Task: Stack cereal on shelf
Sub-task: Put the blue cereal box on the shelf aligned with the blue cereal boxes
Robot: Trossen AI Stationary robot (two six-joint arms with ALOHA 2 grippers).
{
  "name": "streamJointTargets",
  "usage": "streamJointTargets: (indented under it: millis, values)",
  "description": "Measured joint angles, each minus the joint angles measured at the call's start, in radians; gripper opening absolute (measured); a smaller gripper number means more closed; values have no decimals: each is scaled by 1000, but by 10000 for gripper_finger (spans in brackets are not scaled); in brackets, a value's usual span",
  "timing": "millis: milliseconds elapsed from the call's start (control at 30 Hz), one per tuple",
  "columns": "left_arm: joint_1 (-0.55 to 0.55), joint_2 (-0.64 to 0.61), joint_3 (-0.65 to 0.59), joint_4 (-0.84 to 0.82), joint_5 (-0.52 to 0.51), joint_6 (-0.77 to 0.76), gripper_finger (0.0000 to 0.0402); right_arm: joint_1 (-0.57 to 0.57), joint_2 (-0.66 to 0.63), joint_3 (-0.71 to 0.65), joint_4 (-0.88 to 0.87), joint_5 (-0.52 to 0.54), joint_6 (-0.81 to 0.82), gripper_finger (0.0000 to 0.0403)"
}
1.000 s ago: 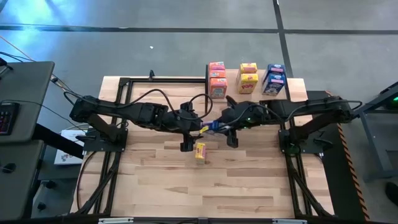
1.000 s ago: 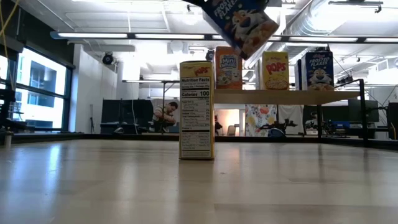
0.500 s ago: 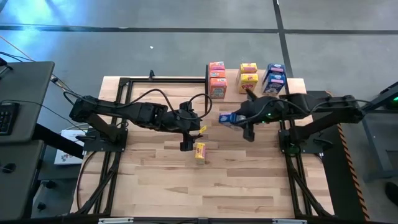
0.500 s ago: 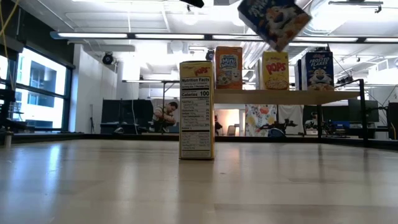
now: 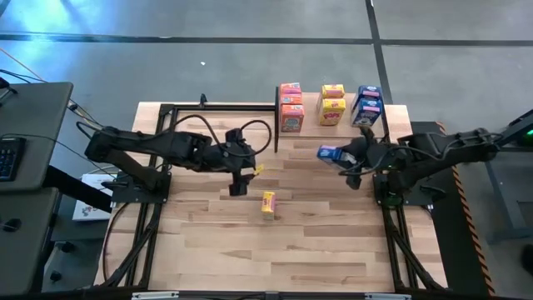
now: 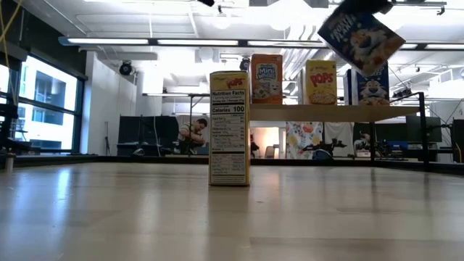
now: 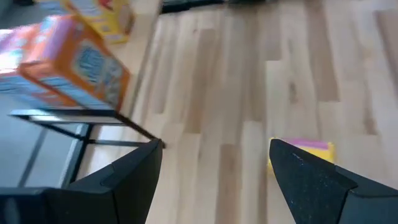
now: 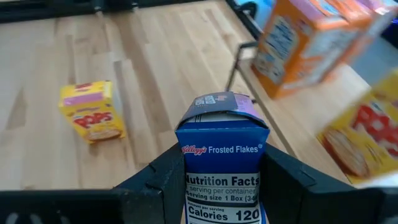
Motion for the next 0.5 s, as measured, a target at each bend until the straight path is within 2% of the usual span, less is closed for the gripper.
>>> streamJointTargets:
  millis: [233,500]
  values:
    - [10,-38,-63,-27,-24,-14,289,0,-159,-145,64,17,17,156]
    - [79,-180,-308,137,102,-32,289,0,-281,-212,112,16,-1,156]
